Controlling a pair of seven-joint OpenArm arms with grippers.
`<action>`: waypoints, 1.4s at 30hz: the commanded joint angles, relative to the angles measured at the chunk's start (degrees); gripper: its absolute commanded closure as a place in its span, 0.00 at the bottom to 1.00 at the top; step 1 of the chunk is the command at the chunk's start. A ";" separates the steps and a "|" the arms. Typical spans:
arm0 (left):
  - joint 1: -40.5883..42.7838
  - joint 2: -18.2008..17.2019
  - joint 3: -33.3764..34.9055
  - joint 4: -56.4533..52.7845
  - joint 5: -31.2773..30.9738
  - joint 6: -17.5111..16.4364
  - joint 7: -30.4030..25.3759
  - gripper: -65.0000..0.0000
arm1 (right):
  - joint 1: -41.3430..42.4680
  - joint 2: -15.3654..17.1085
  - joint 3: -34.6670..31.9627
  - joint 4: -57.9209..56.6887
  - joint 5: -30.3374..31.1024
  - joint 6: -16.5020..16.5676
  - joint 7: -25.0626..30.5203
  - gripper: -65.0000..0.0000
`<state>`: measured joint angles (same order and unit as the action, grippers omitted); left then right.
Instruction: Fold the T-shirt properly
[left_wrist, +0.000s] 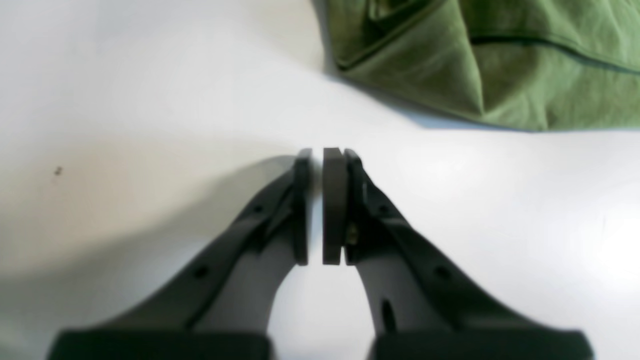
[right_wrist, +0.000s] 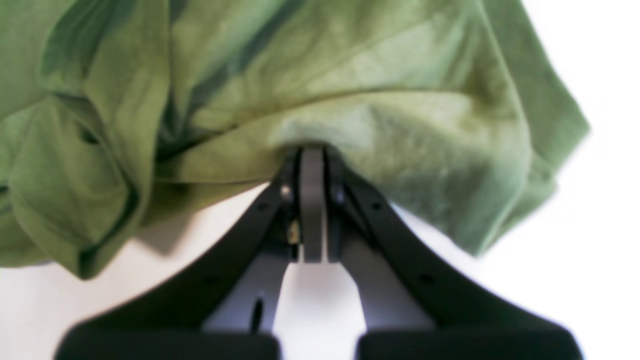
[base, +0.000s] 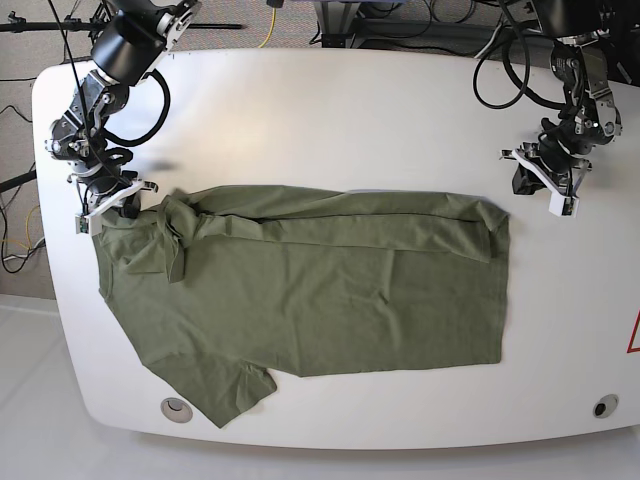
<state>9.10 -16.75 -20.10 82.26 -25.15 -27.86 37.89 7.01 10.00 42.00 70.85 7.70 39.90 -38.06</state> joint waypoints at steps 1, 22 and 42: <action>-0.23 -0.79 0.07 2.31 -0.66 0.01 -0.60 0.97 | 1.17 0.58 0.14 0.67 -0.13 0.10 0.80 1.00; 0.26 1.06 0.54 15.19 0.66 0.91 5.06 0.98 | -1.25 -1.43 -0.72 5.50 -2.83 0.10 -4.00 1.00; -1.41 1.32 -6.58 18.27 1.01 0.91 6.99 0.97 | -1.33 0.15 1.56 9.46 -3.35 0.10 -4.62 0.99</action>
<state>8.10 -14.68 -25.93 99.59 -23.70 -27.05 46.24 4.71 8.73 43.42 78.32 4.16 40.07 -43.35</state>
